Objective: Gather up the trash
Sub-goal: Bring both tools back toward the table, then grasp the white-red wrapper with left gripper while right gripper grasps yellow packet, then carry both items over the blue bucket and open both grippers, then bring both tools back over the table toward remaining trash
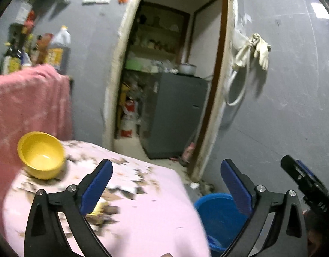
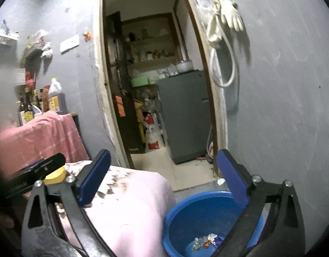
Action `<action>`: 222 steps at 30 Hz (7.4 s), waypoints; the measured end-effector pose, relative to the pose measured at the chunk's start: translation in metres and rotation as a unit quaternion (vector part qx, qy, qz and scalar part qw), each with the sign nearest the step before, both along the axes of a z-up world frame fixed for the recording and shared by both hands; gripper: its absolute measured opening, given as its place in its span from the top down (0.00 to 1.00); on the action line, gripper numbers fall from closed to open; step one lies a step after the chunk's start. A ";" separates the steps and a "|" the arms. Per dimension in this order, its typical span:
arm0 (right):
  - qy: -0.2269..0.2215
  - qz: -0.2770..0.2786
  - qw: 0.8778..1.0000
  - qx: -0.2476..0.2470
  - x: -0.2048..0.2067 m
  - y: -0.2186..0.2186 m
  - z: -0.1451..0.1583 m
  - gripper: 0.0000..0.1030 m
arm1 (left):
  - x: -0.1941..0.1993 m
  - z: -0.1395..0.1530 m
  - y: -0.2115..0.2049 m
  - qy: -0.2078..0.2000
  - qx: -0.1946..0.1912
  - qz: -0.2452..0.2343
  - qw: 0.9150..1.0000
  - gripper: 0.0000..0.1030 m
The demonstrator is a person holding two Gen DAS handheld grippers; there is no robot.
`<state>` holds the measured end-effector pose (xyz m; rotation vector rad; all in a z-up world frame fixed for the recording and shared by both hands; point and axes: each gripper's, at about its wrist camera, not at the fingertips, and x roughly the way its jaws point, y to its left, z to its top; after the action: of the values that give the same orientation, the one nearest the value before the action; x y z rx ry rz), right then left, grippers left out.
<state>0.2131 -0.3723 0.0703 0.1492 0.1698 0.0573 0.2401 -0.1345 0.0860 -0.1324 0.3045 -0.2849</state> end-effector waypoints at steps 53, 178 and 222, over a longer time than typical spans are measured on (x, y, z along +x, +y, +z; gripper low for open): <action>0.086 0.193 0.973 -0.089 0.052 0.190 -0.067 0.00 | -0.033 -0.078 0.165 0.033 0.088 0.142 0.985 0.02; 0.048 -0.018 0.998 -0.034 0.000 -0.074 -0.061 0.32 | 0.019 -0.036 -0.130 -0.001 0.061 -0.168 0.984 0.84; 0.119 -0.035 0.992 0.014 0.018 -0.086 -0.078 0.13 | 0.053 -0.076 -0.108 0.138 0.051 -0.116 0.982 0.41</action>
<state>0.2309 -0.4583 -0.0079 0.1904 0.4009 -0.0278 0.2931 -0.2429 0.0098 -0.0337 0.6115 -0.4835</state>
